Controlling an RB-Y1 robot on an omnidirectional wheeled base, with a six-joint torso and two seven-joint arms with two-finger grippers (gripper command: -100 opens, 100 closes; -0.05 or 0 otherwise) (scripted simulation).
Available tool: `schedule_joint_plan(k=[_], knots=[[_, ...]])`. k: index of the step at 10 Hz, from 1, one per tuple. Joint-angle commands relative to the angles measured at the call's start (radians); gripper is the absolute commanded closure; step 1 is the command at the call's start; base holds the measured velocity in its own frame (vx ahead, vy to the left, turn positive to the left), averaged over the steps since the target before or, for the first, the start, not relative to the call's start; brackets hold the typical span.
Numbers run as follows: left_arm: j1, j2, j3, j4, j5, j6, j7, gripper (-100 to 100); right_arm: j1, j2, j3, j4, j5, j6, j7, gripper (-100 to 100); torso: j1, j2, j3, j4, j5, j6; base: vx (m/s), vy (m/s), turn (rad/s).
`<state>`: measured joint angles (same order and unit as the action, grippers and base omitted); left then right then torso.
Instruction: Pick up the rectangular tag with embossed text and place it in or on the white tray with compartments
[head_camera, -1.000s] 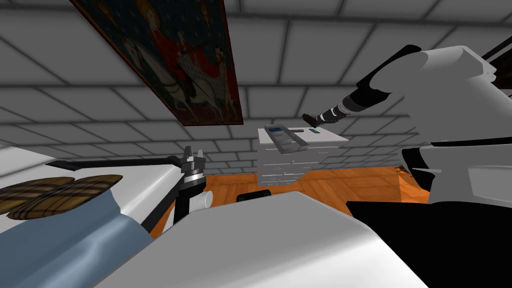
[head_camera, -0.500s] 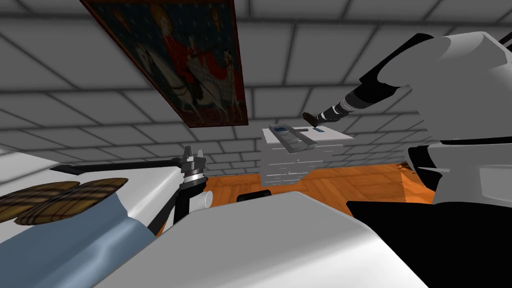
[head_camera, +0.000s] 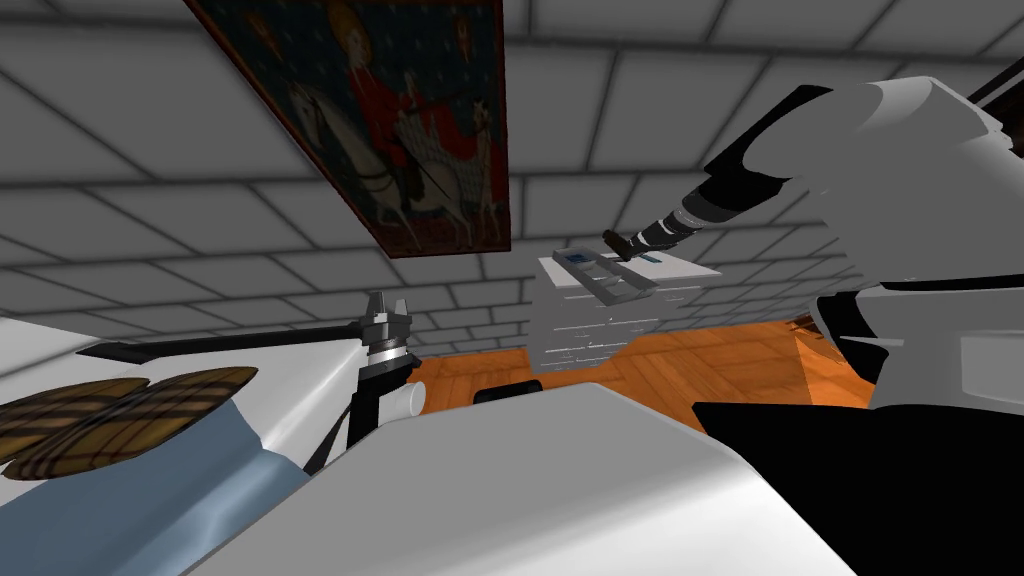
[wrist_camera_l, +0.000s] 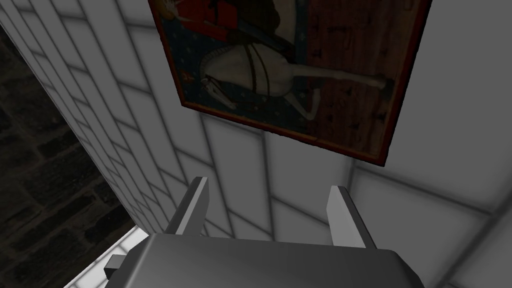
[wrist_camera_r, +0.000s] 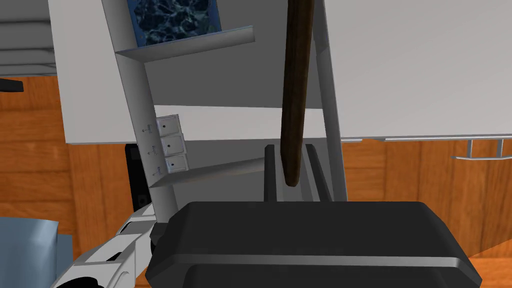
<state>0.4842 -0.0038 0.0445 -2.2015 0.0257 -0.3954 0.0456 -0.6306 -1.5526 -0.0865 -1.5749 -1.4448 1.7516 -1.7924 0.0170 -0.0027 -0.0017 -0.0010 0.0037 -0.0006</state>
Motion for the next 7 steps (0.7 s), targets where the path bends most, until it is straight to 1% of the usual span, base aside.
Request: schedule_joint_plan(k=[1,2,3,4,7], knots=[[0.000,0.000,0.000,0.000,0.000,0.000,0.000,0,0.004,-0.003,0.011,-0.018,-0.016,0.021,0.002,100,0.000,0.000,0.000,0.000,0.000,0.000,0.039,0.193,-0.056],[0.000,0.000,0.000,0.000,0.000,0.000,0.000,0,-0.003,-0.002,0.010,-0.008,-0.010,0.013,0.002,100,-0.001,0.000,0.000,0.000,0.000,0.000,0.014,0.085,-0.020],[0.000,0.000,0.000,0.000,0.000,0.000,0.000,0,-0.004,-0.002,0.012,-0.009,-0.011,0.016,0.002,-100,-0.007,0.001,0.001,0.000,-0.001,0.000,0.002,0.018,0.003],[0.000,0.000,0.000,0.000,0.000,0.000,0.000,0,-0.004,-0.001,0.012,-0.009,-0.011,0.016,0.002,-100,-0.012,0.002,0.001,0.001,-0.002,0.000,0.001,0.008,0.000],[0.000,0.000,0.000,0.000,0.000,0.000,0.000,0,-0.004,-0.001,0.012,-0.009,-0.011,0.016,0.002,-100,-0.016,0.003,0.002,0.001,-0.003,0.001,0.000,0.000,0.000]])
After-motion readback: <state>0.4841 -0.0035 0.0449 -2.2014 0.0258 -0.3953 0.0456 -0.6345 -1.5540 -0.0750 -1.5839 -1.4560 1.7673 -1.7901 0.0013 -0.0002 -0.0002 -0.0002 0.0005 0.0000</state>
